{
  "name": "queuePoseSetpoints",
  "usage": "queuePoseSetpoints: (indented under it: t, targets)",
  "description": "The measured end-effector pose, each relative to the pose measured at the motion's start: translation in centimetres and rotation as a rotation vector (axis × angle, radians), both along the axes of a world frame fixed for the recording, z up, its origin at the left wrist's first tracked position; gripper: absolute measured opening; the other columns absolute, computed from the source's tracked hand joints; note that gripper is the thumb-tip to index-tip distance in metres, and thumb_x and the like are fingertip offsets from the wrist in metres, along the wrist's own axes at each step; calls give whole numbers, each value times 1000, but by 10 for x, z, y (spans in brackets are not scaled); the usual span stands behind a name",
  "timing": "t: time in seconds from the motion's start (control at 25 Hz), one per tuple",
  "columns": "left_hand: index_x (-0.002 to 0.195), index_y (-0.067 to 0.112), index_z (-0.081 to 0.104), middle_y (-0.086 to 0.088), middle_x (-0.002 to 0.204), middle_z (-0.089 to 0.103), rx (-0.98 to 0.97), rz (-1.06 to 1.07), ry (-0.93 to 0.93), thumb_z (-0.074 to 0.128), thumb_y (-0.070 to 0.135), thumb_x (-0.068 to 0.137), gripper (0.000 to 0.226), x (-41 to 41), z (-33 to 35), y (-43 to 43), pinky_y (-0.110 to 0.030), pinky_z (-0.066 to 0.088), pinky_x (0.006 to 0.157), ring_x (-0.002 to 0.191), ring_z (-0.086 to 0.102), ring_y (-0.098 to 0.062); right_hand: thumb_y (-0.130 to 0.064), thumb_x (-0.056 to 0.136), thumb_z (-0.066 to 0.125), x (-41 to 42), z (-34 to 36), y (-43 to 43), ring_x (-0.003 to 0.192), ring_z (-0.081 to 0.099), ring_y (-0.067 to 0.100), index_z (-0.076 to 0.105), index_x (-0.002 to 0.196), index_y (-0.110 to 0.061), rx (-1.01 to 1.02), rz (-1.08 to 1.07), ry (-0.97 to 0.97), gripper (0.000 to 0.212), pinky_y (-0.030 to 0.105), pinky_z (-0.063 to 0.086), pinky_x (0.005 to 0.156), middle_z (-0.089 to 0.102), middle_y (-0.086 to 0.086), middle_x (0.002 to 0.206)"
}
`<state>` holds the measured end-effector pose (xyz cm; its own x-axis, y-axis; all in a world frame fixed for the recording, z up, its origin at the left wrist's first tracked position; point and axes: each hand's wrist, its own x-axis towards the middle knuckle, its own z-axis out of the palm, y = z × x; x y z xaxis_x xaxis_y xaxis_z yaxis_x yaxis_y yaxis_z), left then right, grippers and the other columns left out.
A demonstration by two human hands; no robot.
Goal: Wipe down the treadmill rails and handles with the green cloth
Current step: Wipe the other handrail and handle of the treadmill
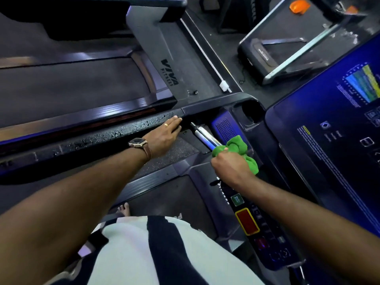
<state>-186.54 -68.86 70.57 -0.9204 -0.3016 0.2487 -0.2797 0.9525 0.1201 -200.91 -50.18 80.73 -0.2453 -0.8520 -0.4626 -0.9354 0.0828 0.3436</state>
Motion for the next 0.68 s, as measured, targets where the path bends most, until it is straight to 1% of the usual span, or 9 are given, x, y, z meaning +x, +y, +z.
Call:
queuePoseSetpoints:
  t: [0.04, 0.12, 0.2, 0.28, 0.32, 0.4, 0.52, 0.6, 0.68]
  targets:
    - [139, -12, 34, -31, 149, 25, -12, 12, 1, 44, -16, 81, 58, 3, -2, 4, -39, 8, 112, 142, 21, -42, -10, 91, 49, -1, -3, -4, 84, 68, 36, 68, 99, -3, -31, 23, 11, 22, 37, 45, 59, 62, 23, 112]
    - [140, -11, 33, -29, 151, 23, -14, 41, -22, 44, -13, 82, 59, 10, -7, 13, -38, 10, 113, 143, 17, -40, -10, 90, 49, -19, -16, -24, 87, 68, 38, 67, 112, -7, -113, 89, 8, 28, 39, 47, 60, 45, 24, 143]
    - [138, -12, 36, -30, 150, 25, -21, 49, -59, 44, -9, 83, 56, 15, -11, 24, -39, 13, 114, 143, 18, -41, -12, 86, 54, -41, -23, -50, 104, 65, 37, 61, 131, -24, -105, 75, -121, 46, 42, 54, 78, 23, 6, 161]
    - [136, -12, 38, -31, 148, 29, -38, 36, -59, 46, -8, 82, 55, 14, -11, 37, -38, 13, 113, 141, 22, -42, -19, 86, 61, -60, -24, -61, 123, 56, 29, 54, 138, -33, -55, 98, -262, 55, 34, 46, 97, 17, 3, 163]
    - [137, -12, 37, -31, 148, 29, -30, 28, -53, 46, -10, 82, 56, 12, -12, 43, -38, 13, 113, 141, 22, -41, -21, 86, 63, -69, -24, -60, 128, 53, 26, 56, 137, -32, -45, 131, -298, 53, 31, 42, 100, 19, 3, 163]
    - [139, -11, 35, -29, 150, 27, 15, 21, -52, 45, -11, 81, 59, 7, -14, 56, -41, 19, 115, 142, 19, -40, -21, 84, 65, -82, -18, -45, 124, 55, 26, 63, 130, -30, -35, 172, -322, 46, 30, 43, 98, 22, -4, 161]
    - [139, -10, 36, -30, 149, 27, 41, 4, -71, 44, -10, 79, 60, -3, -10, 70, -46, 28, 114, 142, 20, -41, -27, 79, 67, -84, -1, -17, 106, 63, 30, 71, 116, -25, -22, 228, -310, 37, 31, 48, 83, 40, -11, 153]
    - [137, -11, 39, -32, 146, 31, 34, -16, -89, 48, -8, 77, 60, -11, -5, 78, -47, 28, 114, 140, 25, -43, -39, 76, 67, -77, 15, -4, 98, 64, 33, 68, 119, -21, 11, 248, -233, 46, 33, 48, 77, 63, 0, 130]
    - [138, -8, 39, -29, 147, 31, 29, 6, -116, 53, -2, 78, 62, -15, 2, 85, -46, 27, 115, 140, 26, -41, -48, 74, 68, -62, 33, 2, 91, 63, 35, 69, 111, -17, 56, 280, -118, 49, 34, 50, 73, 68, 9, 102]
